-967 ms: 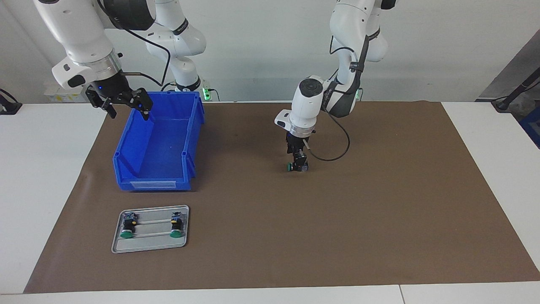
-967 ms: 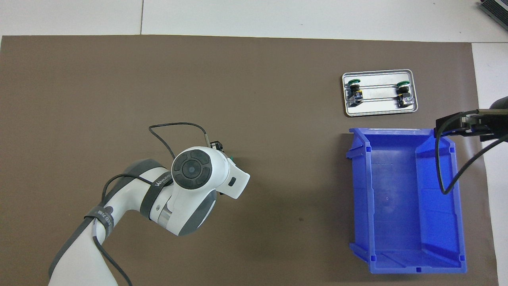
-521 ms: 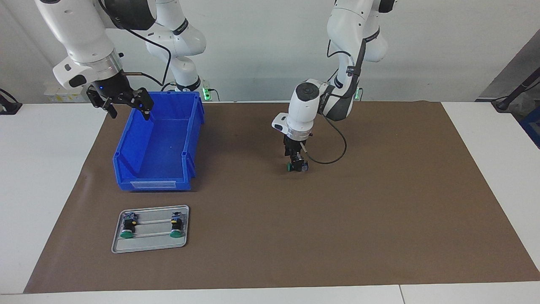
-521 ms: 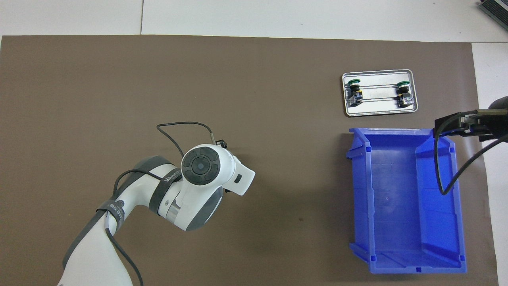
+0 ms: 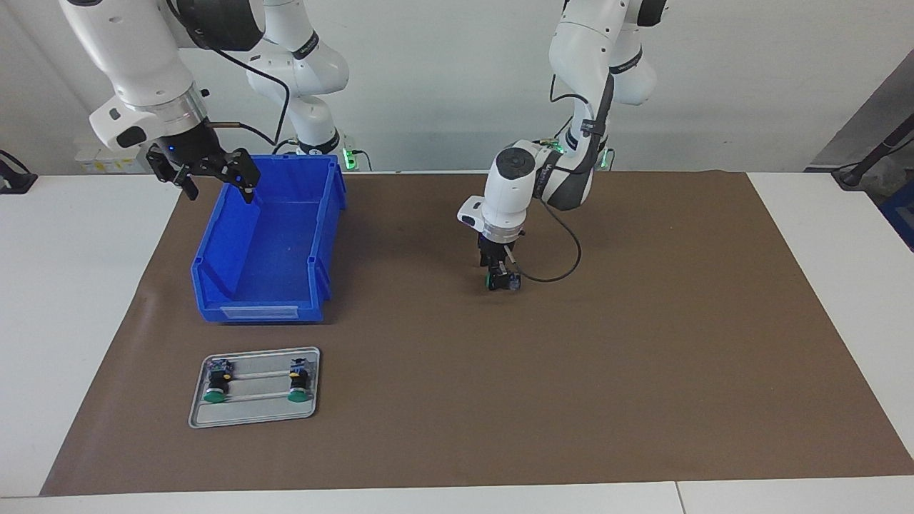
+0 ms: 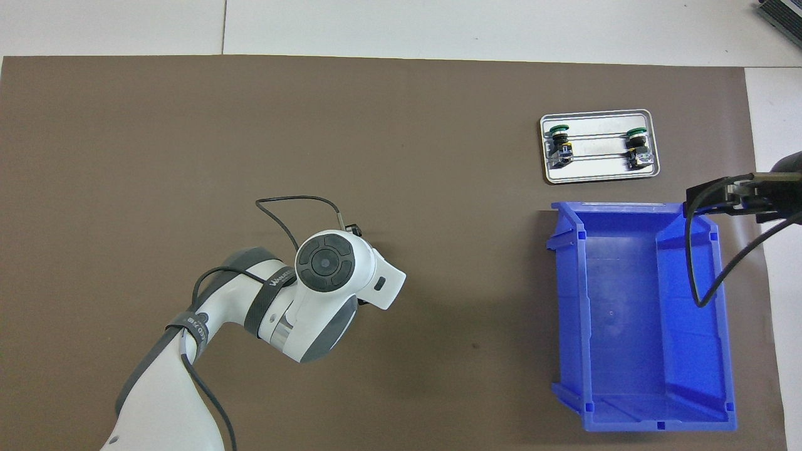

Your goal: Place and press button with both arms

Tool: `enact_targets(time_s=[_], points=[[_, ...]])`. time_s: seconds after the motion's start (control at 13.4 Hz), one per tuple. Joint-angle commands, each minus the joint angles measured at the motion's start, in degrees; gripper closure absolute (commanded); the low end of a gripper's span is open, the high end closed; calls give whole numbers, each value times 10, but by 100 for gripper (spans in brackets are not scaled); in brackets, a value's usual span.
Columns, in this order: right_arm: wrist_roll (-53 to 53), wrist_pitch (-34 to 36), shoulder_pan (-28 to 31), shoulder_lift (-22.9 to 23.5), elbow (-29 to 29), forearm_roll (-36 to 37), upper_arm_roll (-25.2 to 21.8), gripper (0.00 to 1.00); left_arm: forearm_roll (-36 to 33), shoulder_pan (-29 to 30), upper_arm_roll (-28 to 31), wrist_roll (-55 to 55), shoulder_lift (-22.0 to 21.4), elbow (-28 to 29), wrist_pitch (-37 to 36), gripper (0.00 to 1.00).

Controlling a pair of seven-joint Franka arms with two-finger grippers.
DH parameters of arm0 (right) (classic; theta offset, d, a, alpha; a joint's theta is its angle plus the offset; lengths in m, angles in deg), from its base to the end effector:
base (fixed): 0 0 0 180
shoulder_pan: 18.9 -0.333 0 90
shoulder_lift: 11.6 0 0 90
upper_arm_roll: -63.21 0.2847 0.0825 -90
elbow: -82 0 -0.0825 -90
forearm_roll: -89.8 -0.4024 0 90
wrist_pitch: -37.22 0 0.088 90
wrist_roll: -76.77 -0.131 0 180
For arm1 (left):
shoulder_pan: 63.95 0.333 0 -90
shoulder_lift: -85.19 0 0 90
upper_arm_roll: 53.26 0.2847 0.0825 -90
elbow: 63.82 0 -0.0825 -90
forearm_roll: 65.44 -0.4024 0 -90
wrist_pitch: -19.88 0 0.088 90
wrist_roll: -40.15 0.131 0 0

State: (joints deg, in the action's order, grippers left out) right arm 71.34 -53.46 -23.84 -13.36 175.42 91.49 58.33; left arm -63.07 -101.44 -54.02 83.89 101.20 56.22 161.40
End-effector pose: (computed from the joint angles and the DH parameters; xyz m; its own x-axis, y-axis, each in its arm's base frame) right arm 0.5641 -0.0038 0.5584 0.9955 -0.0931 -0.0146 -0.0927 -0.9953 0.0284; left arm 0.4681 -0.3698 0.2295 0.1682 -0.9816 0.0908 -0.9841 -0.1725 -0.0421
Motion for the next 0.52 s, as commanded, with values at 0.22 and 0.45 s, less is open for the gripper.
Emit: enact_targets(time_s=[0.22, 0.45], points=[[11, 2, 3, -13, 12, -1, 2, 0, -1, -14, 11, 22, 10, 4, 24, 26], [11, 2, 3, -13, 12, -2, 2, 0, -1, -11, 10, 50, 10, 5, 25, 26]])
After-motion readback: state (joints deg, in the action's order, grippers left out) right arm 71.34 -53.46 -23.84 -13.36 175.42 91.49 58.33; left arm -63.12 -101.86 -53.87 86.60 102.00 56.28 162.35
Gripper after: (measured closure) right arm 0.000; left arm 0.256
